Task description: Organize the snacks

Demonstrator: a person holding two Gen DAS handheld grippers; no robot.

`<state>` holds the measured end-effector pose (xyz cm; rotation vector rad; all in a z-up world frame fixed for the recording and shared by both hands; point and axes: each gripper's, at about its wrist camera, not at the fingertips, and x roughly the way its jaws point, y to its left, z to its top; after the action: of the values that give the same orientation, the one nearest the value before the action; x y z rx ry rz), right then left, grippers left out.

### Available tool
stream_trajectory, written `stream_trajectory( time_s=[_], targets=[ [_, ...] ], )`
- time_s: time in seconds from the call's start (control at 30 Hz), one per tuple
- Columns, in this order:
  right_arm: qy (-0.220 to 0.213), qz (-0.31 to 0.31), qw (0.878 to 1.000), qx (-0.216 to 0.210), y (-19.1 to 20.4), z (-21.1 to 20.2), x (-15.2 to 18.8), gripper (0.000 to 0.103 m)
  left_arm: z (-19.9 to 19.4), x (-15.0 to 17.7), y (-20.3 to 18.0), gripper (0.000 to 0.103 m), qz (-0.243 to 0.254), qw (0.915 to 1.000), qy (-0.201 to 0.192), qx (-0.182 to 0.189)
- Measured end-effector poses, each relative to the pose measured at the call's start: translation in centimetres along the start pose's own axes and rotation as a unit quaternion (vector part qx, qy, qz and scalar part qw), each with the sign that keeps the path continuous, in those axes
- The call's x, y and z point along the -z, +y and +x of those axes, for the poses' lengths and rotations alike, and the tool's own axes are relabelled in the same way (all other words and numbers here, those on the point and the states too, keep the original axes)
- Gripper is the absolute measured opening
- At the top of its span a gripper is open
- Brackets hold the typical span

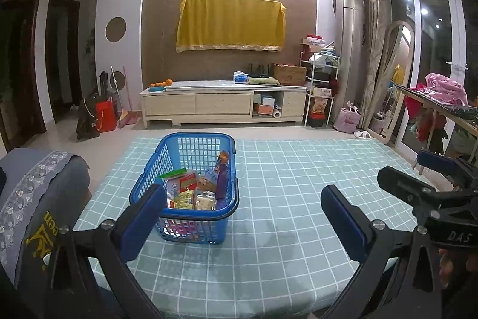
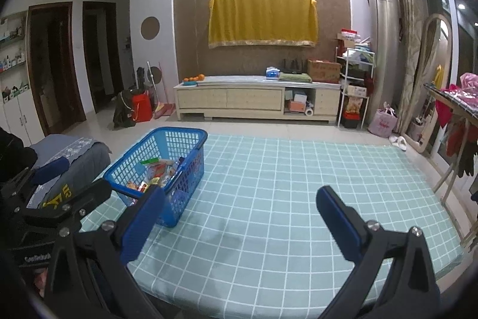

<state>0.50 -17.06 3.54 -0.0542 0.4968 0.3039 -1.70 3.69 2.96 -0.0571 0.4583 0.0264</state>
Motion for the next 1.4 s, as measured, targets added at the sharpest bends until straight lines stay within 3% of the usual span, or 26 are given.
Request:
stream_trajectory(
  time_s=[0.23, 1.4],
  targets=[
    [-0.001, -0.012, 1.000, -0.009, 0.5, -0.4, 0.2, 0.103, -0.5, 0.0, 0.7, 0.103, -0.018, 0.9998, 0.000, 0.007],
    [-0.001, -0.019, 1.000, -0.013, 1.2, -0.8, 0.4, 0.103, -1.1, 0.1, 0.3, 0.103, -0.016, 0.9999, 0.005, 0.002]
  ],
)
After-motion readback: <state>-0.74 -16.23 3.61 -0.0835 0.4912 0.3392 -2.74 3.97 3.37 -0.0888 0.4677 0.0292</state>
